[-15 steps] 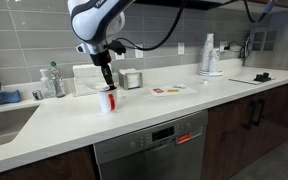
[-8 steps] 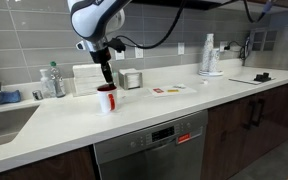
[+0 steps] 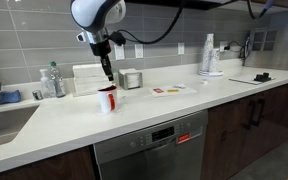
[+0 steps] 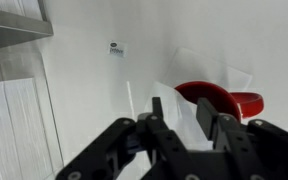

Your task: Put the paper inside the mug

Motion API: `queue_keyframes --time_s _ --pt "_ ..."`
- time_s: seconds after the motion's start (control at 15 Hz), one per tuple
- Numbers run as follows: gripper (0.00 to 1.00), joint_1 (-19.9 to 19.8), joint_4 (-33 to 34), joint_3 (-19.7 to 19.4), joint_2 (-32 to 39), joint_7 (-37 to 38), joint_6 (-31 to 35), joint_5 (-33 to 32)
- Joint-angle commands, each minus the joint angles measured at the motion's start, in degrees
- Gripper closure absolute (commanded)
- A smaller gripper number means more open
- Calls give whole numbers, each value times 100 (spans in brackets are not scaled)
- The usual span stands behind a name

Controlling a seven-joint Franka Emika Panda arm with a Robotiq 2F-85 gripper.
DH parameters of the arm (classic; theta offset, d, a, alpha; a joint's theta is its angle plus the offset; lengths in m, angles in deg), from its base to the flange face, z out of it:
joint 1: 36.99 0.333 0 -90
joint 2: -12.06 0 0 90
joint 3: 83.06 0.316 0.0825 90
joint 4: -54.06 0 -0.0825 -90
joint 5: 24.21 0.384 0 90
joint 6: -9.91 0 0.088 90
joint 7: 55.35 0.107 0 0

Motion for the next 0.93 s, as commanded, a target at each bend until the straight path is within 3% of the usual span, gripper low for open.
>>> queue_keyframes --time_s 0.0,0.13,0.53,0.87 --pt "90 -168 67 161 -67 -207 -102 459" --pt "100 -214 129 230 -28 -203 -57 807" --pt "100 -106 89 150 93 188 292 777" --pt "100 -95 -25 148 240 407 999 776"
